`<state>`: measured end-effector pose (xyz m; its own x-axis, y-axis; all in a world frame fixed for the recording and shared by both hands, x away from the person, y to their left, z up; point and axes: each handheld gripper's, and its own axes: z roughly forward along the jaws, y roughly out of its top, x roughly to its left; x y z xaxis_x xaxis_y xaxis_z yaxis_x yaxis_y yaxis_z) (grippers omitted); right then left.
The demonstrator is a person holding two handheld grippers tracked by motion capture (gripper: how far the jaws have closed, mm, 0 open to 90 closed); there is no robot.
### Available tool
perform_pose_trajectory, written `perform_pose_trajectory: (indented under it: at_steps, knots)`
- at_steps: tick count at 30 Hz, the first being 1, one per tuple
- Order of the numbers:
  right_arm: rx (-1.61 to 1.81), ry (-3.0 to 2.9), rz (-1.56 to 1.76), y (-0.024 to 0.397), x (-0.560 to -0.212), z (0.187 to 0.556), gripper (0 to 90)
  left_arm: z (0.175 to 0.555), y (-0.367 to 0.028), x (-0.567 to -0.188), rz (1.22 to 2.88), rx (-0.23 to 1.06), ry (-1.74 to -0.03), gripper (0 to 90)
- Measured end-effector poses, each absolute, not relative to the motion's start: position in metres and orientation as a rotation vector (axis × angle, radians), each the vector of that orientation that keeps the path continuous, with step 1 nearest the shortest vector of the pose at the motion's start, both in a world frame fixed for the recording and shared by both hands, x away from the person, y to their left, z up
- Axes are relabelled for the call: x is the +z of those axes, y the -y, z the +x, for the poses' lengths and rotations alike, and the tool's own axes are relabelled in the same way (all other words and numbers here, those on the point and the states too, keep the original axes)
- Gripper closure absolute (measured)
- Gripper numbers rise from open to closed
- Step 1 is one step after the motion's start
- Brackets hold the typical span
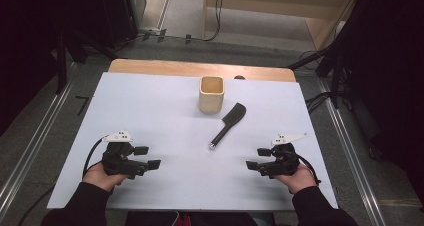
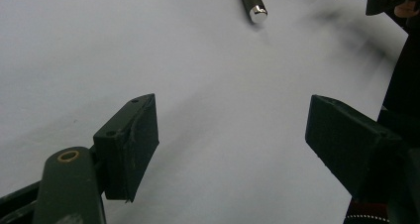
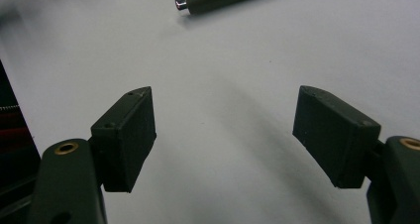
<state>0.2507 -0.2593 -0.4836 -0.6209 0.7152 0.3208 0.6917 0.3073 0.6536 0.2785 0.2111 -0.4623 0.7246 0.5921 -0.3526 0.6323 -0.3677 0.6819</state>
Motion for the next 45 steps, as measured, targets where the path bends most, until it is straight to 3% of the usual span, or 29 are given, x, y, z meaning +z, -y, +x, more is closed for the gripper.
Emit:
perform_pose_trajectory:
  at_steps: [45]
  knots:
    - [1.225, -2.534, 1.358, 0.2581, -0.4829, 0.2508, 22.8, 0.2775, -0.2111, -0.4633, 2.077, -0.058, -0.927, 21.2]
